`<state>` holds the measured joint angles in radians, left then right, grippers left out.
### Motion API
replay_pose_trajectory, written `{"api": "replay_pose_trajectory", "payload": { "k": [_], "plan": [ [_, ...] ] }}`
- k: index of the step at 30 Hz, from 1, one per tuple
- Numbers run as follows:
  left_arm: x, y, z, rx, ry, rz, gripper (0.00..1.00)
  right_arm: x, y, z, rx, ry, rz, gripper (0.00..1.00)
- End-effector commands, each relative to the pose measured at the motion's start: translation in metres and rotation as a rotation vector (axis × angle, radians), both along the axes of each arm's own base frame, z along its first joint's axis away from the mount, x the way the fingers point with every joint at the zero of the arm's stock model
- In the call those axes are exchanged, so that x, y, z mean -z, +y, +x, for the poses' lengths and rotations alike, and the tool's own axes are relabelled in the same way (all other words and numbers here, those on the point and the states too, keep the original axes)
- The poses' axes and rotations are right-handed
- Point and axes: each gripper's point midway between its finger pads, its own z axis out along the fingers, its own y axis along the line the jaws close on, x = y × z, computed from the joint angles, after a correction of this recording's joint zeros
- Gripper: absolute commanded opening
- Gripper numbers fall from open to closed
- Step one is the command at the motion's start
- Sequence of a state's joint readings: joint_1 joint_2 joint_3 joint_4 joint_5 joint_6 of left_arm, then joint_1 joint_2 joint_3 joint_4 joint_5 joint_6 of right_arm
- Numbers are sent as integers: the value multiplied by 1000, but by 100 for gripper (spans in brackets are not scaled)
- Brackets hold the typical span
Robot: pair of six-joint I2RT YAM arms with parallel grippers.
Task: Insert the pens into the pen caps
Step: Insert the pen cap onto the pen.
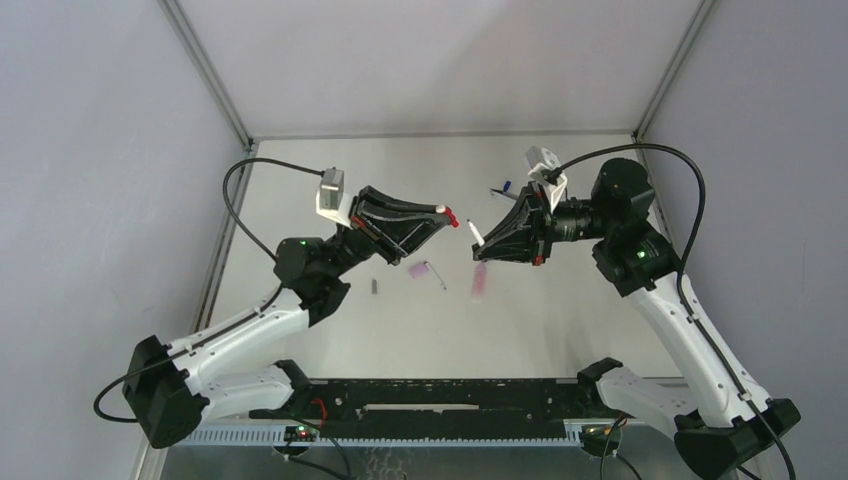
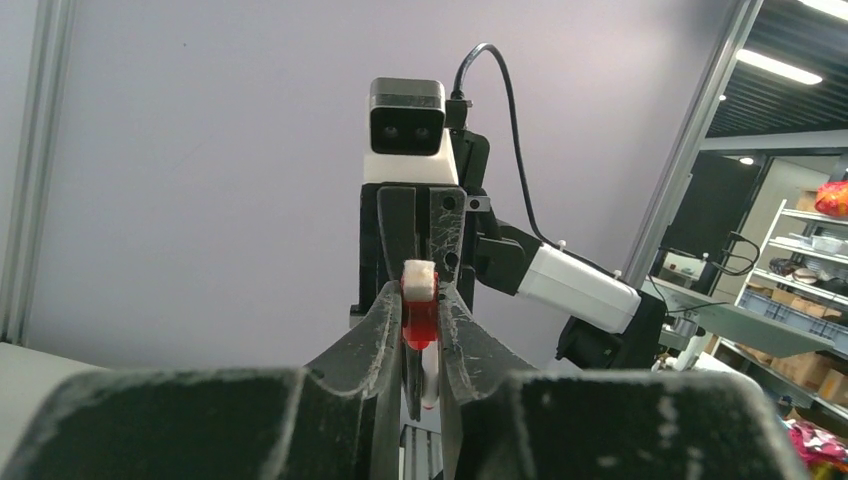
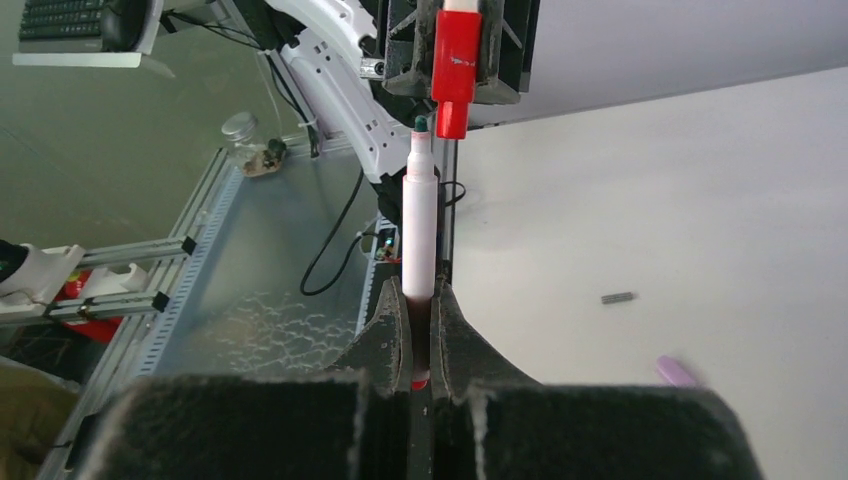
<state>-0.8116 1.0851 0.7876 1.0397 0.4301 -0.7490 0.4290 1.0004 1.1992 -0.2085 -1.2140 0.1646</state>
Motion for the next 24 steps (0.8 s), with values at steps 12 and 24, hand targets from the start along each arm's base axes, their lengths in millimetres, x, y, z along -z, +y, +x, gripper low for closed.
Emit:
{"api": "replay_pose_trajectory", "payload": {
  "k": [12, 24],
  "plan": [
    [-30, 7, -8, 10, -41, -89, 0, 3, 3, -9, -16, 18, 7, 0],
    [-30, 7, -7, 13, -24, -92, 0, 9, 8, -10, -21, 29, -9, 0]
  ]
}}
